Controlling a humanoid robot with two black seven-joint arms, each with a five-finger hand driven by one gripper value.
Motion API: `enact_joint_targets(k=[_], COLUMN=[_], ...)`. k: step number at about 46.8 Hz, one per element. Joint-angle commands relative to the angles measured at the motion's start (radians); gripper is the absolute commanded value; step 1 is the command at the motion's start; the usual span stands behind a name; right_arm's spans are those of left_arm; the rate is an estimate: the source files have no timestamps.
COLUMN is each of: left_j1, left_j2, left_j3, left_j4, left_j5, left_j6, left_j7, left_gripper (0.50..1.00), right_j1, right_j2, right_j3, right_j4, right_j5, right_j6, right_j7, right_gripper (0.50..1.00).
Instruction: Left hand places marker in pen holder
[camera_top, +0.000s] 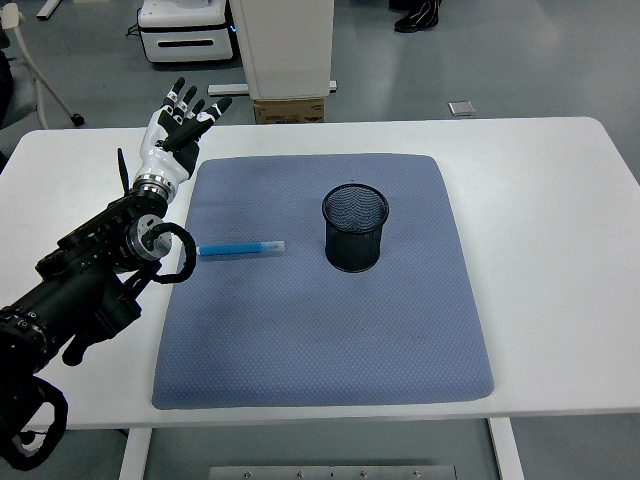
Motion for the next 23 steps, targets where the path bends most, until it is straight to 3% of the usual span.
enact_joint_targets(k=[1,23], left_j1=[0.004,-0.011], left_j2=[-0.001,-0.001], left_j3=[0.0,0.002], left_j4=[0.0,-0.005], left_j5=[0.0,0.0], left_j6=[0.0,-0.002], left_j7=[0.0,-0.008], left_gripper=[1.0,1.0], right_j1=[0.0,0.0], right_j2=[0.0,0.0], right_j3=[0.0,0.0], right_j4=[0.0,0.0], right_j5=[0.0,0.0], right_j6=[0.0,0.0], right_j7=[0.0,0.0], right_gripper=[1.0,1.0])
